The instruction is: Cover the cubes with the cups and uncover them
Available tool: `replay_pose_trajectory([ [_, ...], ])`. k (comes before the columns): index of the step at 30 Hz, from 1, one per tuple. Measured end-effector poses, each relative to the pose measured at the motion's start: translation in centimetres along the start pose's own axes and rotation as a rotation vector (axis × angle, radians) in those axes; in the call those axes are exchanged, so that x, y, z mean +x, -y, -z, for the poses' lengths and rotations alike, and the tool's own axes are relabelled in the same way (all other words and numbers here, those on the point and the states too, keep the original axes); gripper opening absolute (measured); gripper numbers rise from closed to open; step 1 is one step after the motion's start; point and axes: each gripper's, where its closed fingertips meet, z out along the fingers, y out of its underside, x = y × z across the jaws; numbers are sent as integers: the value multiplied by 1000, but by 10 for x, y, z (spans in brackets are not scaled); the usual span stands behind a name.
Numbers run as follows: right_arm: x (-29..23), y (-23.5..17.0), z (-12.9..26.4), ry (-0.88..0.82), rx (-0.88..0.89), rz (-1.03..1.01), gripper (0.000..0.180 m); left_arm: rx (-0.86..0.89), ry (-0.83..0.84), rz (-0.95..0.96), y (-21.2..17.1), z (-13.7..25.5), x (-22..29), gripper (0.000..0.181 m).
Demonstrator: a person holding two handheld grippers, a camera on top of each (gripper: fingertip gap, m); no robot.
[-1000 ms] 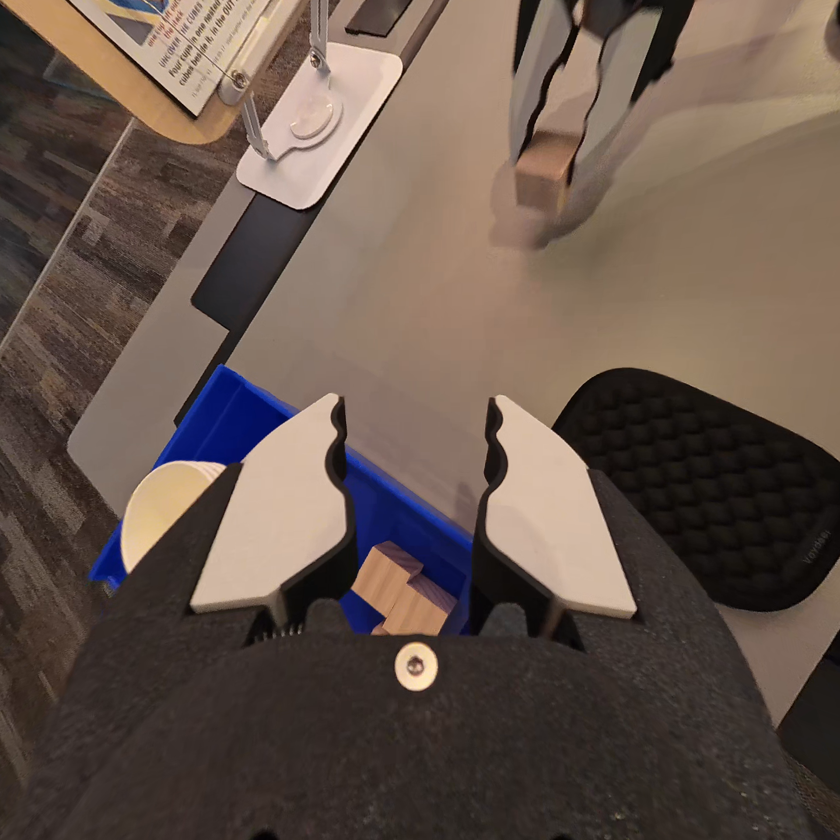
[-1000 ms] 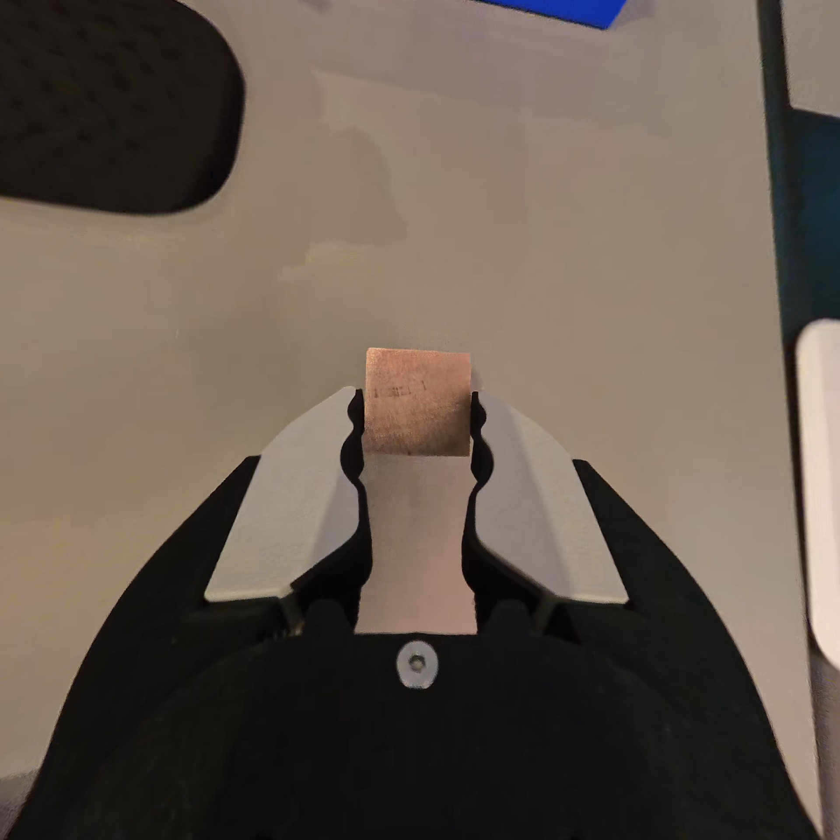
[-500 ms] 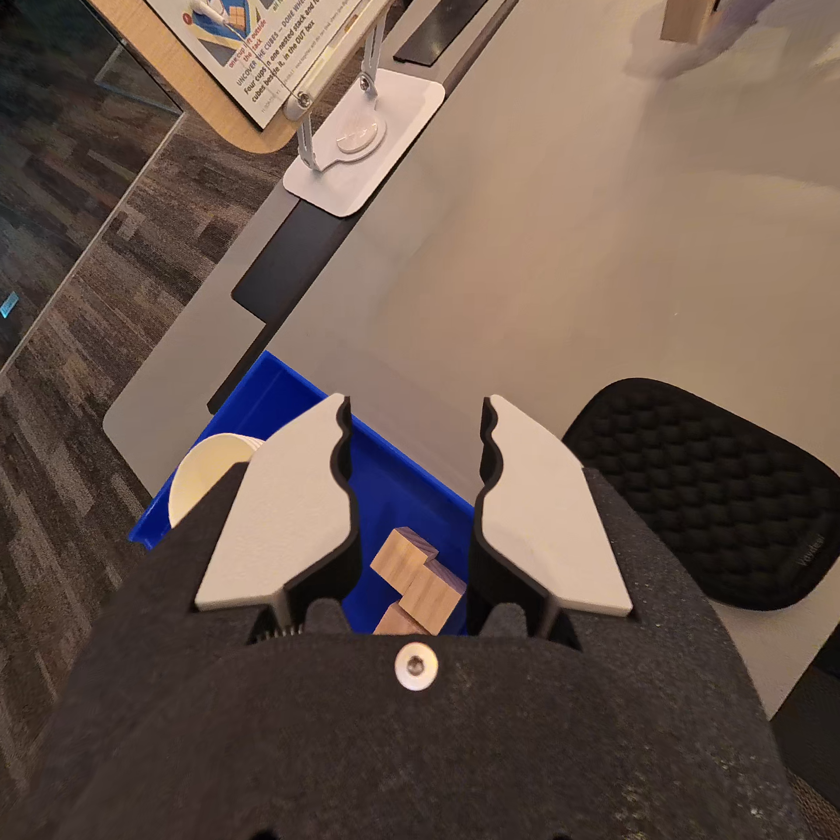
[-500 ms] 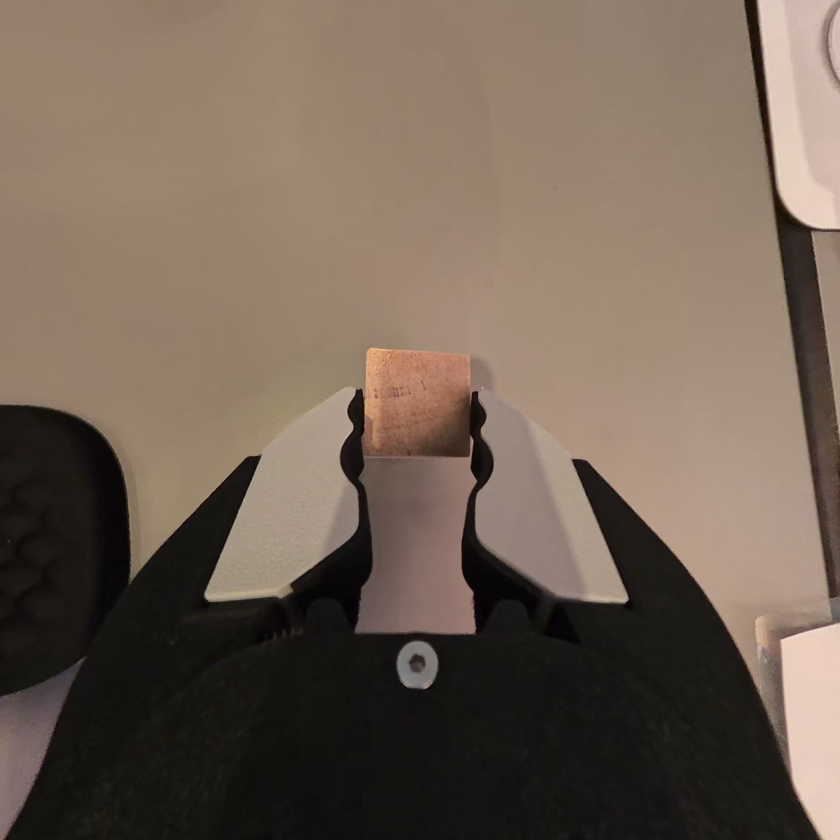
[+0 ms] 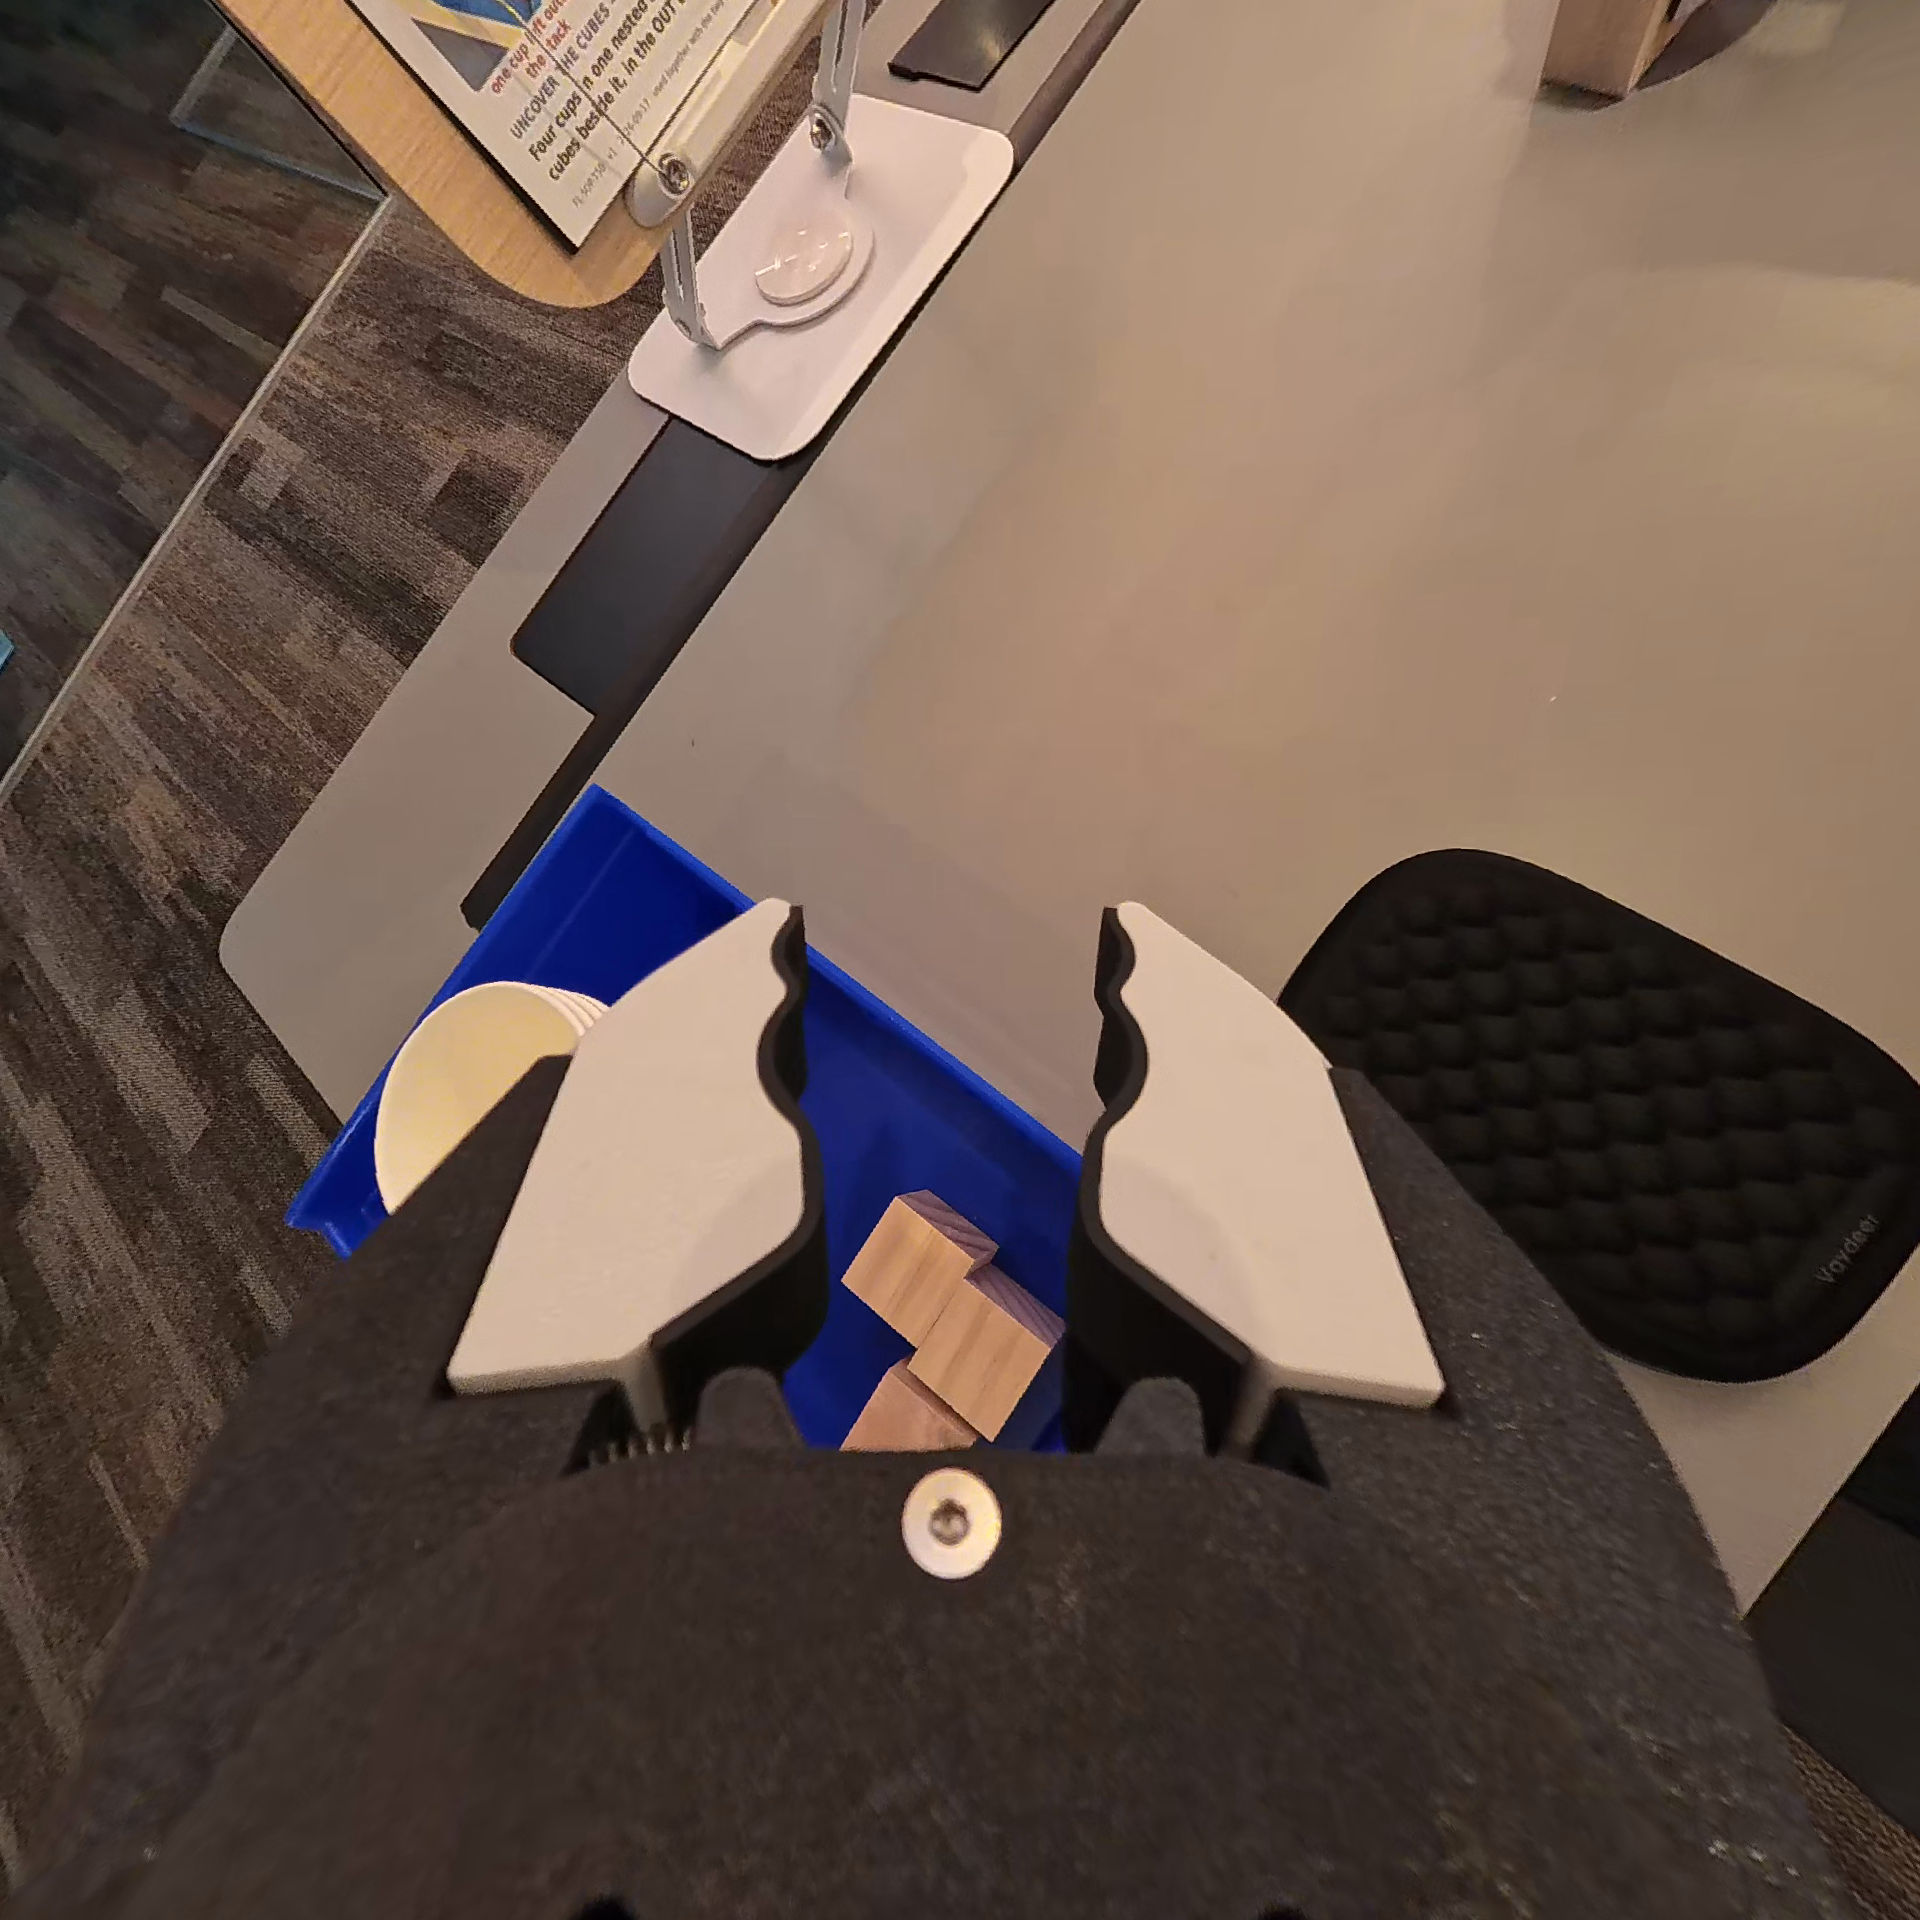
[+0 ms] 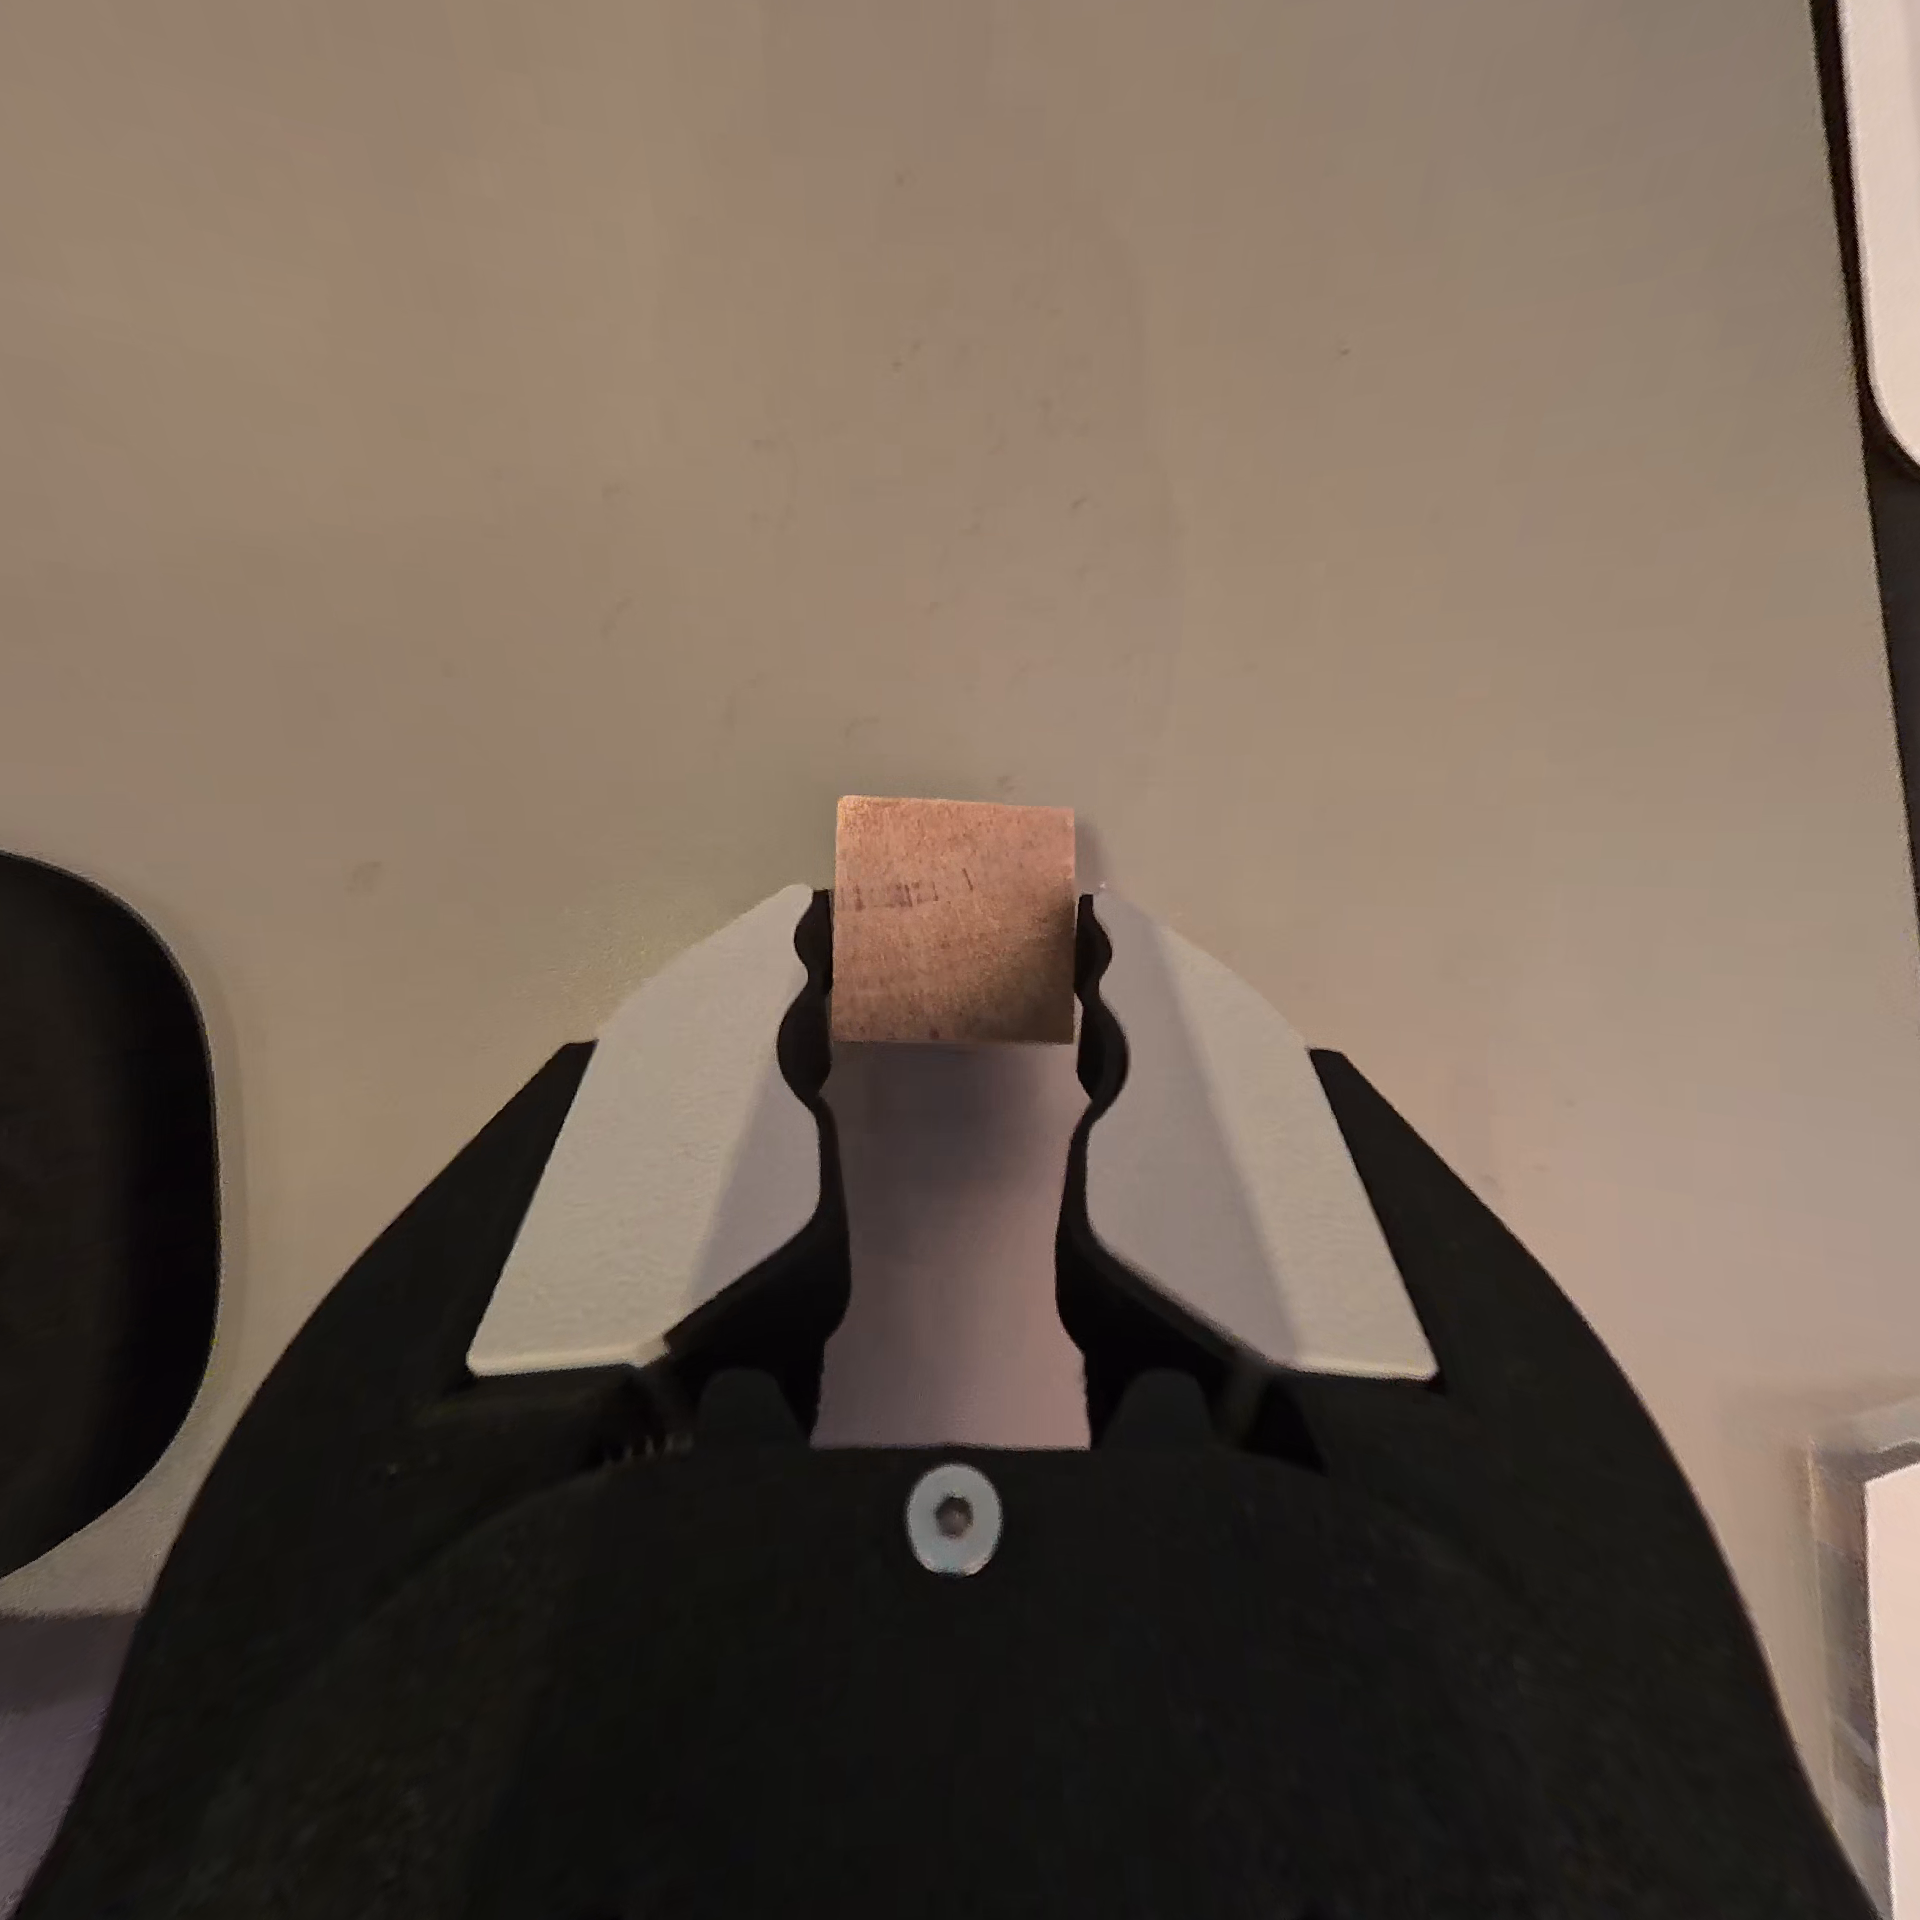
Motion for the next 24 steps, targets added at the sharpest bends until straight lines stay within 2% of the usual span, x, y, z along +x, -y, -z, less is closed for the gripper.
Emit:
replay_pose_trajectory([
  [6, -1, 12, 10, -26, 56, -21, 51, 14, 37, 22, 0, 10, -3, 62],
  [9, 4, 38, 35, -106, 113, 4, 65, 1, 119, 72, -11, 25, -15, 62],
  [13, 21, 95, 90, -308, 242, 46, 70, -173, 283, 234, -73, 31, -41, 59],
  [17, 23, 151, 130, -454, 363, 89, 72, -308, 355, 491, -135, 15, -49, 58],
  [20, 19, 182, 137, -518, 421, 113, 72, -326, 351, 677, -155, -6, -50, 56],
  [24, 14, 203, 124, -548, 429, 139, 72, -445, 358, 763, -175, -30, -50, 64],
])
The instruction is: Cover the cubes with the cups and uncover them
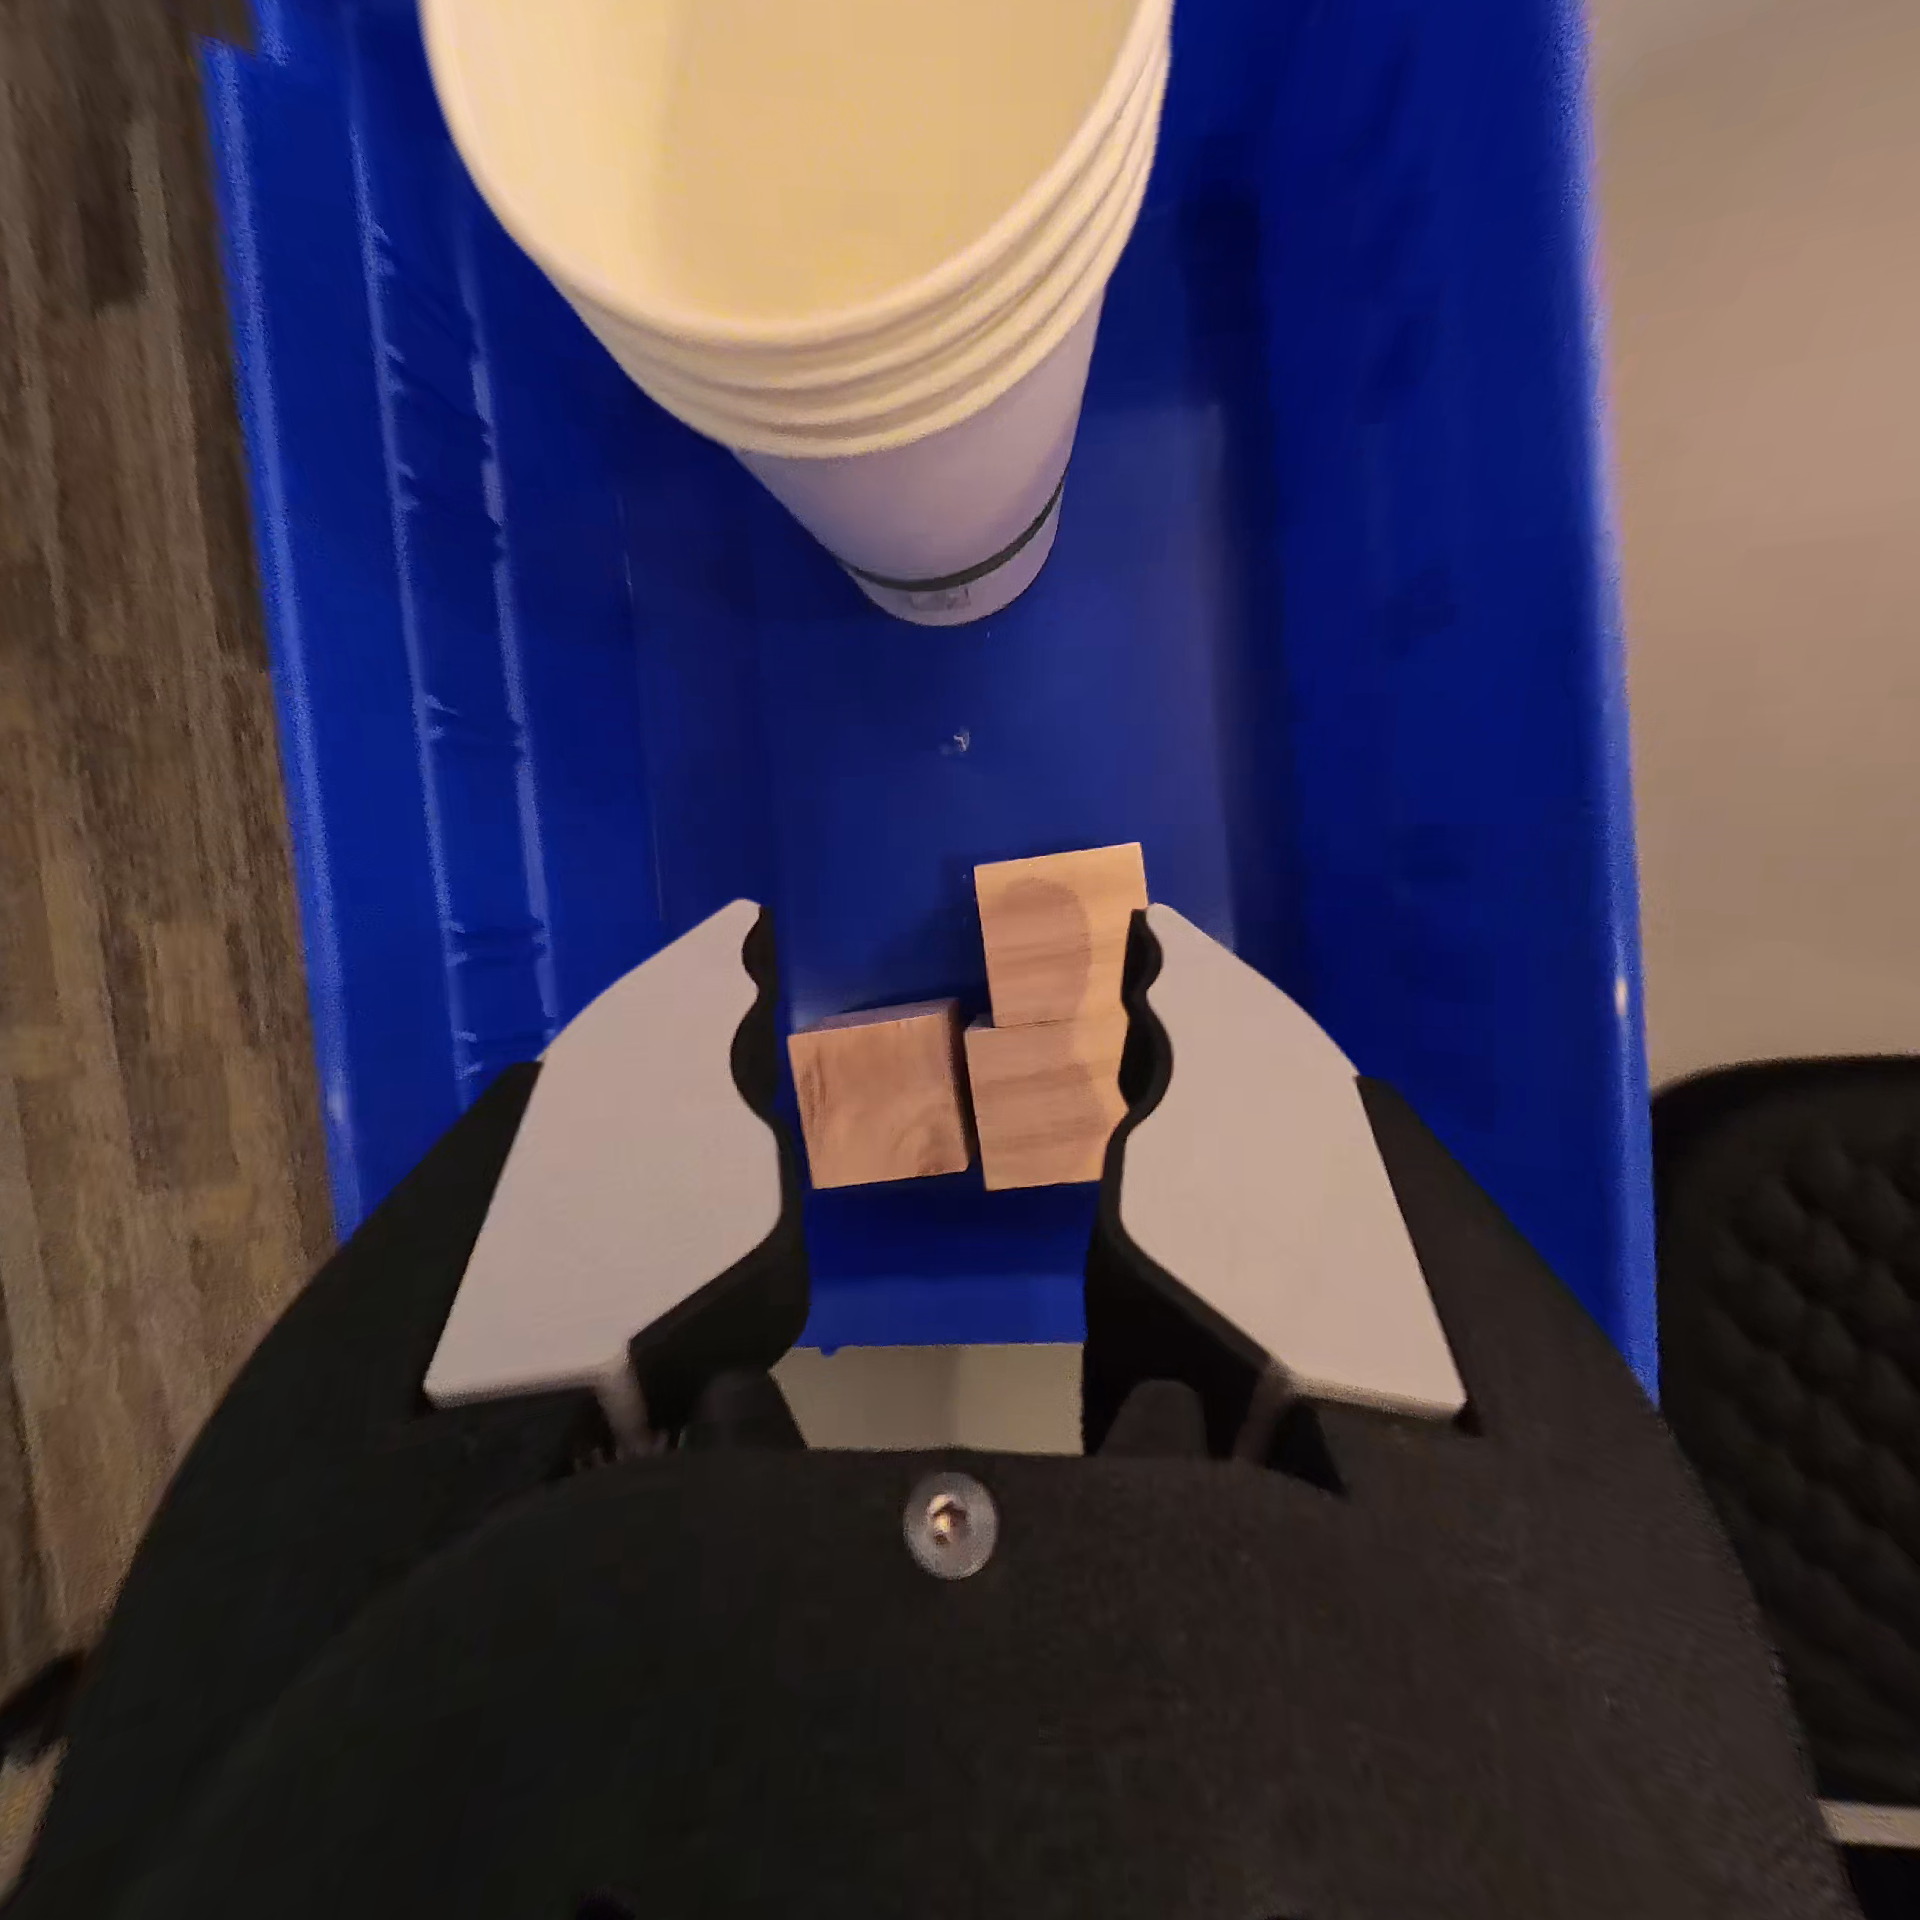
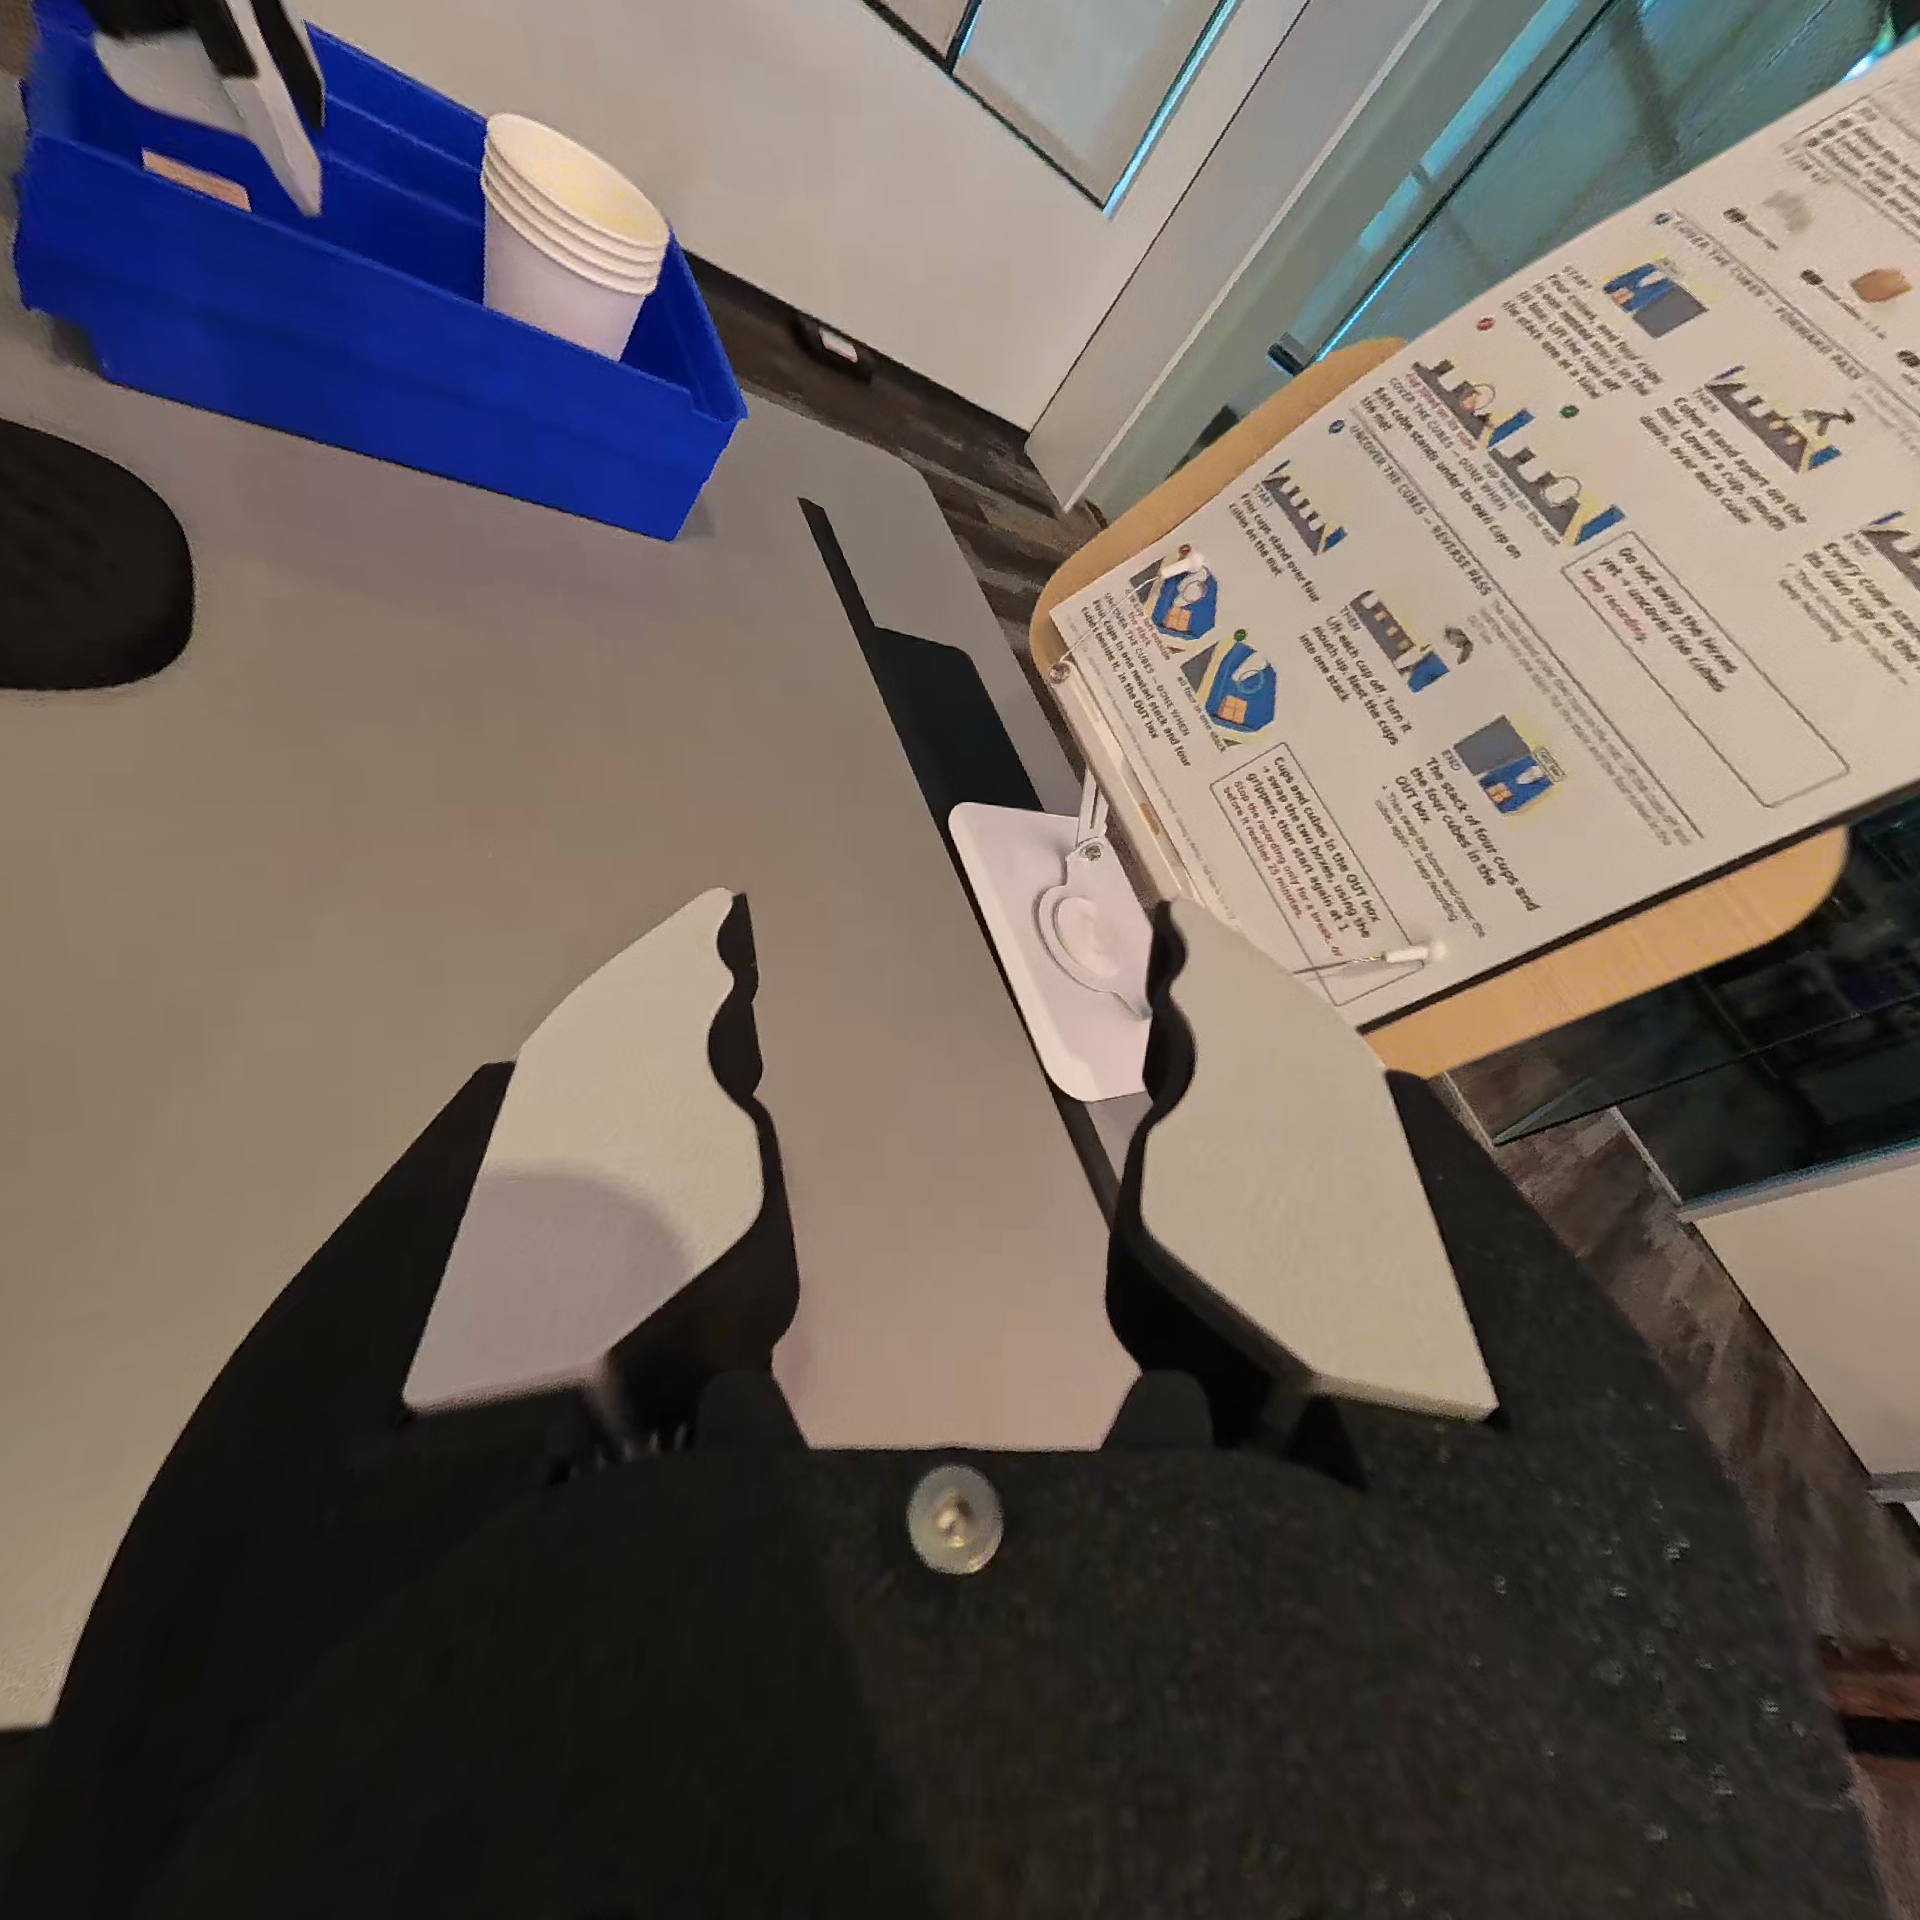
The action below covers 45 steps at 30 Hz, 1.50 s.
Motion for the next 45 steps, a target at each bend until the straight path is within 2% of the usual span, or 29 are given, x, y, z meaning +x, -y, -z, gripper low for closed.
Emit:
replay_pose_trajectory([
  [5, -9, -15, -8, 21, -75, 23, 73, -116, -57, 98, -8, -24, 11, 66],
  [10, -1, -24, -2, 9, -64, -29, 72, -212, 0, 46, -22, -41, 11, 69],
  [13, 3, -26, 3, -5, -58, -34, 71, -225, 0, 38, -23, -47, 14, 65],
  [18, 7, -29, 6, -17, -52, -42, 69, -246, -41, 35, -25, -50, 21, 44],
  [22, 9, -35, 7, -22, -59, -53, 69, -238, -46, 27, -24, -49, 18, 44],
  [27, 13, -43, 8, -26, -61, -75, 69, -145, -52, 15, -7, -27, 7, 44],
  [33, 19, -47, 12, -39, -48, -98, 68, 7, -104, -72, 47, 43, 11, 44],
  [36, 21, -48, 14, -49, -46, -104, 68, 95, -159, -229, 82, 80, 47, 44],
  [39, 23, -49, 17, -57, -44, -104, 68, 146, -253, -438, 107, 103, 115, 44],
  [45, 27, -49, 31, -83, -32, -100, 68, 172, -419, -819, 115, 86, 275, 44],
])
